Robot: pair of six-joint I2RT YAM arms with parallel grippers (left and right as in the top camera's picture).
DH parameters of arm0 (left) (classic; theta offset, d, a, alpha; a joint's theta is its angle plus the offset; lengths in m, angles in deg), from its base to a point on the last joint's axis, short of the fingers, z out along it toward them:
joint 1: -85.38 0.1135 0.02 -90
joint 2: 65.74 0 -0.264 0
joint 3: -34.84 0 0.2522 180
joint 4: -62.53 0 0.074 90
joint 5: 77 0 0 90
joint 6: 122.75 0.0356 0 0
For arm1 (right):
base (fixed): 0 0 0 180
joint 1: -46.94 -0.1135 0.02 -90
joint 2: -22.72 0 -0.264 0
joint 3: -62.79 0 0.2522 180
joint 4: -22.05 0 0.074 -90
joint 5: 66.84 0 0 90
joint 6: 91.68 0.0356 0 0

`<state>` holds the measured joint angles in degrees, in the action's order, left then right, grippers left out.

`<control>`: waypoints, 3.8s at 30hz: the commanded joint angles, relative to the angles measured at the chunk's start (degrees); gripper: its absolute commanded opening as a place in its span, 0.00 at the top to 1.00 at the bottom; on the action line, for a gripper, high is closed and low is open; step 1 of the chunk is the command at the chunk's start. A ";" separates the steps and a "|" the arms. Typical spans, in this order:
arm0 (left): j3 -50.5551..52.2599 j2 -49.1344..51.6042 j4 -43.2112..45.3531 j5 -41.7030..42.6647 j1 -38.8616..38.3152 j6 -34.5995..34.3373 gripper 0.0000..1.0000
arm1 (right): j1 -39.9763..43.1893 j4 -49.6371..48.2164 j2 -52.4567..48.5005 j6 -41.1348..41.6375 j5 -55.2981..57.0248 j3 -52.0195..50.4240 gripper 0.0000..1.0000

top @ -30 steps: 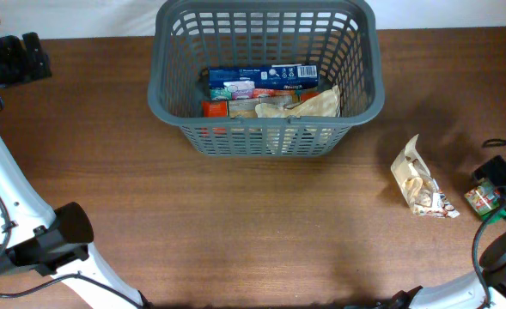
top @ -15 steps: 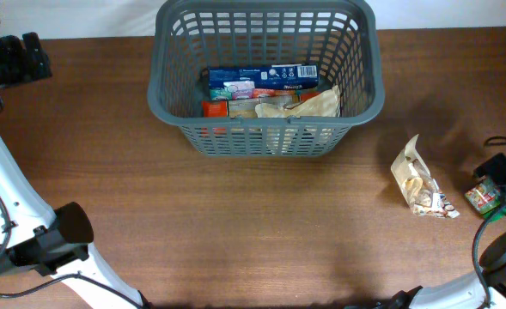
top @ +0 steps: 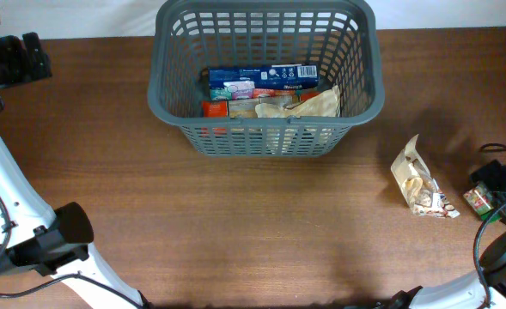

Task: Pack container
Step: 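Reach the right gripper to the green-lidded jar and grasp it, then lift the jar with the right gripper and carry it over the basket, then release the jar into the basket and withdraw the right gripper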

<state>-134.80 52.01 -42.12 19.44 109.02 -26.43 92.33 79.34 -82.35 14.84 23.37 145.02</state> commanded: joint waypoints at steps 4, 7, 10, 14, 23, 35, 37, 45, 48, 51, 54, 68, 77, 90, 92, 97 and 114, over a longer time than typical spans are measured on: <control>0.22 -0.07 -0.07 0.00 0.11 -0.72 0.01 | 0.07 -2.21 -0.42 0.55 1.99 -3.19 0.01; 0.22 -0.07 -0.07 -0.02 0.11 -0.72 0.01 | 0.07 -3.50 -0.42 0.57 1.95 -4.83 0.01; 0.22 -0.07 -0.07 -0.02 0.11 -0.72 0.01 | 0.07 -3.80 -0.42 0.55 1.97 -5.38 0.01; 0.22 -0.07 -0.07 -0.02 0.11 -0.72 0.01 | 0.07 -3.72 -0.42 0.57 1.92 -5.35 0.01; 0.22 -0.07 -0.07 -0.02 0.11 -0.72 0.01 | 0.07 -3.06 -0.42 0.55 1.75 -5.35 0.25; 0.22 -0.07 -0.07 0.00 0.11 -0.72 0.01 | 0.00 -0.28 -0.13 0.52 -8.48 -1.31 0.34; 0.22 -0.07 -0.07 -0.02 0.11 -0.72 0.01 | 0.00 1.36 0.46 0.52 -12.33 1.46 0.37; 0.22 -0.07 -0.07 0.00 0.11 -0.72 0.01 | -5.40 8.98 9.35 -3.21 -35.12 19.63 0.43; 0.22 -0.07 -0.07 0.00 0.11 -0.72 0.01 | -10.73 10.10 13.90 -4.04 -39.67 27.08 0.46; 0.22 -0.07 -0.07 0.00 0.11 -0.72 0.01 | -18.01 9.70 18.05 -4.81 -39.67 33.14 0.47; 0.22 -0.07 -0.07 0.00 0.11 -0.72 0.01 | -27.91 8.39 21.14 -5.79 -34.64 37.51 0.47; 0.22 -0.07 -0.07 0.00 0.11 -0.72 0.01 | -61.26 1.70 6.36 -7.93 -8.07 38.12 0.46; 0.22 -0.07 -0.07 -0.02 0.11 -0.72 0.01 | -61.51 1.88 -4.94 -5.31 -8.33 38.10 0.23; 0.22 -0.07 -0.07 -0.02 0.11 -0.72 0.01 | -61.05 9.11 -3.54 -7.10 -8.46 43.63 0.01; 0.22 -0.07 -0.07 0.00 0.11 -0.72 0.01 | -60.24 11.87 -2.27 -7.30 -6.69 47.93 0.01; 0.22 -0.07 -0.07 -0.02 0.11 -0.72 0.01 | -55.76 19.26 1.62 -7.28 2.95 62.58 0.01; 0.22 -0.07 -0.07 0.00 0.11 -0.72 0.01 | -18.27 30.82 -1.31 -7.28 -1.66 58.80 0.01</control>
<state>-134.78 52.01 -42.15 19.46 109.02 -26.60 71.15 109.78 -79.95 8.15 28.37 209.65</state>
